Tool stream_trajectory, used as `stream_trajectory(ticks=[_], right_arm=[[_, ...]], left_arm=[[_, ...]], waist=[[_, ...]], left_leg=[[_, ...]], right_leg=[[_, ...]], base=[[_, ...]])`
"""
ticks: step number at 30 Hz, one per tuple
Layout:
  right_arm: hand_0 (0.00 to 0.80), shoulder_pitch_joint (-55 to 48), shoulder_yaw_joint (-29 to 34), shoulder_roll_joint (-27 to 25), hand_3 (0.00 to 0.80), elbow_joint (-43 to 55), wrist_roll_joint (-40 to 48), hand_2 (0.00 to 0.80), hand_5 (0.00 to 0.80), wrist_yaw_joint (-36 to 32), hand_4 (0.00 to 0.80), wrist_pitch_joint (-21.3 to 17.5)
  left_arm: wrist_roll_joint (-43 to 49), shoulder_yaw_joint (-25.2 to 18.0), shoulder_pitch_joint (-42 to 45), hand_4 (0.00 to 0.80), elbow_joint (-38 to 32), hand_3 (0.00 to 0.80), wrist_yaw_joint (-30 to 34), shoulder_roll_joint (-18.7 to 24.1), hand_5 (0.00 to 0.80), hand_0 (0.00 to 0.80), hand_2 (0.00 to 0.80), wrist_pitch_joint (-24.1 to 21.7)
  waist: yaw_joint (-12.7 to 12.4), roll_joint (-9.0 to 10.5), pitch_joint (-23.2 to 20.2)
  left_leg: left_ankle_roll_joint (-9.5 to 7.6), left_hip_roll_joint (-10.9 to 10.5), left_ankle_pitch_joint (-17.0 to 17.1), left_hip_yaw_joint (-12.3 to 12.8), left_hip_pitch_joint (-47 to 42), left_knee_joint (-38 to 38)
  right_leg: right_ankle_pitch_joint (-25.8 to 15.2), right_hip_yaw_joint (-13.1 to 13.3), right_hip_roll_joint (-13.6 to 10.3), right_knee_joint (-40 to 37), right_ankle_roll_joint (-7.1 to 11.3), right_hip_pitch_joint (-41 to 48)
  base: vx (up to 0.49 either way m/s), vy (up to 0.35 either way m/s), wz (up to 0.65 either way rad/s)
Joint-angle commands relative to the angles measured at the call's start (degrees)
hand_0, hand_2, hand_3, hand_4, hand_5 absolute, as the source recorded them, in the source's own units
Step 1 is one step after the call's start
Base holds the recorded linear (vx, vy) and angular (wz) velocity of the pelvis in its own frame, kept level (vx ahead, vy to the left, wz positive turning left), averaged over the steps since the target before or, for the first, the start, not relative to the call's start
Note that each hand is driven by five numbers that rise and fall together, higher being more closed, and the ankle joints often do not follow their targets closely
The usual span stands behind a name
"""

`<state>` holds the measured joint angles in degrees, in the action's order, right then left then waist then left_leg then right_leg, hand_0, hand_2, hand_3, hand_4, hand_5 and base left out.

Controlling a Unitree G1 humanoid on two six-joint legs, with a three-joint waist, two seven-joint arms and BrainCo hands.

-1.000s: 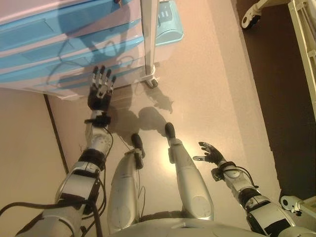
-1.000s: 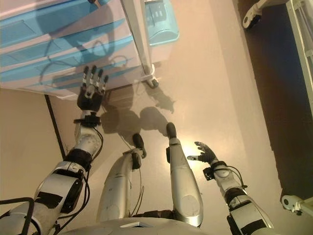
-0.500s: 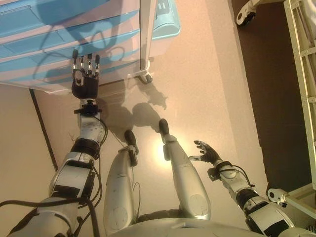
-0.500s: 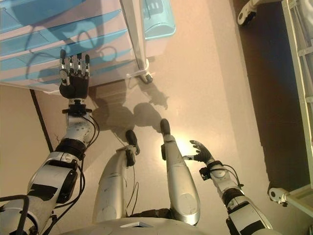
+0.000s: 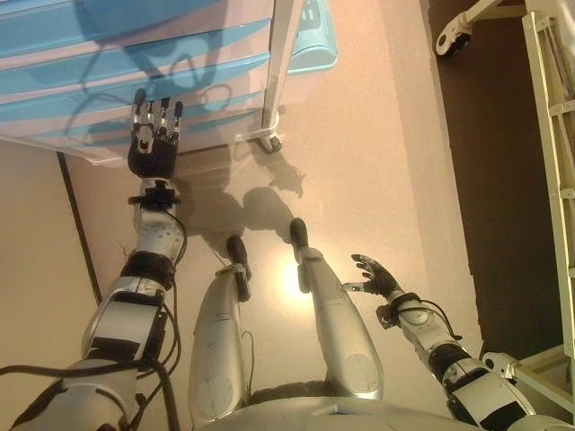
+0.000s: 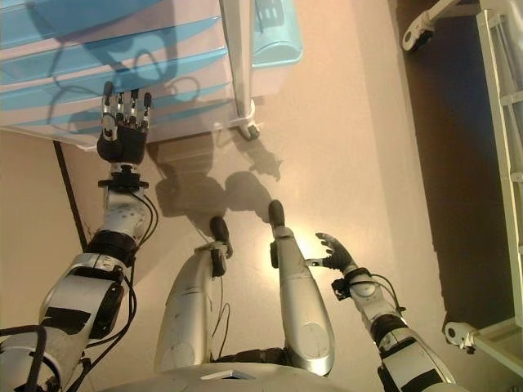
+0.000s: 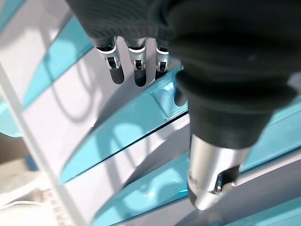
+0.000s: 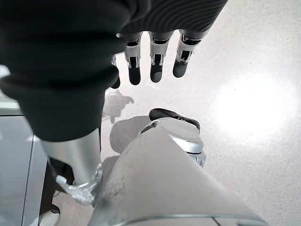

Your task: Open the drawer and pick up the medicine

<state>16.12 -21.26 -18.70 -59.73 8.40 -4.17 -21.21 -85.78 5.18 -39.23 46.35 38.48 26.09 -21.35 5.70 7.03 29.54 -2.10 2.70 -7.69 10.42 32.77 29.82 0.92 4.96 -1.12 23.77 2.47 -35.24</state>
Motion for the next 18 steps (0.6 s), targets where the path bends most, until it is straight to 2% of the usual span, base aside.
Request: stream_trajectory(ticks=[1,8,18], right_arm=[[0.0,-4.0,-0.8,-0.4,0.0,3.0,2.0,0.0,0.0,0.2,0.0,-0.9],[0.0,-4.5,-1.1,0.3,0.0,2.3,1.7,0.0,0.0,0.3,0.0,-0.5],[0.0,-4.9,-2.1,0.6,0.0,1.6,2.1,0.0,0.0,-0.1,0.0,-1.2]], left_arm=[[0.8,-1.9,0.3,0.0,-2.5,0.0,1.7,2.6,0.0,0.0,0.0,-0.3],[-9.7,-5.7,0.6,0.0,-2.5,0.0,5.9,2.3,0.0,0.0,0.0,-3.3],[-20.1,-7.8,-1.5,0.0,-1.2,0.0,11.0,3.8,0.0,0.0,0.0,-4.8]], waist=[[-1.1,-0.55,-0.8],[-1.7,0.18,-0.7],[-2.1,1.15,-0.8]], left_leg=[[-1.06,-3.7,-5.9,0.5,0.3,3.5],[-0.99,-3.7,-6.2,0.0,-0.1,3.7],[-1.08,-3.5,-6.3,-0.4,0.0,3.8]], right_leg=[[-2.9,-4.2,-0.4,-4.9,0.18,2.8],[-2.9,-4.4,-0.3,-5.2,0.17,3.6],[-2.6,-4.7,0.2,-5.0,0.09,4.0]], base=[[0.002,-0.023,0.06],[0.019,-0.031,0.04],[0.006,-0.019,0.01]])
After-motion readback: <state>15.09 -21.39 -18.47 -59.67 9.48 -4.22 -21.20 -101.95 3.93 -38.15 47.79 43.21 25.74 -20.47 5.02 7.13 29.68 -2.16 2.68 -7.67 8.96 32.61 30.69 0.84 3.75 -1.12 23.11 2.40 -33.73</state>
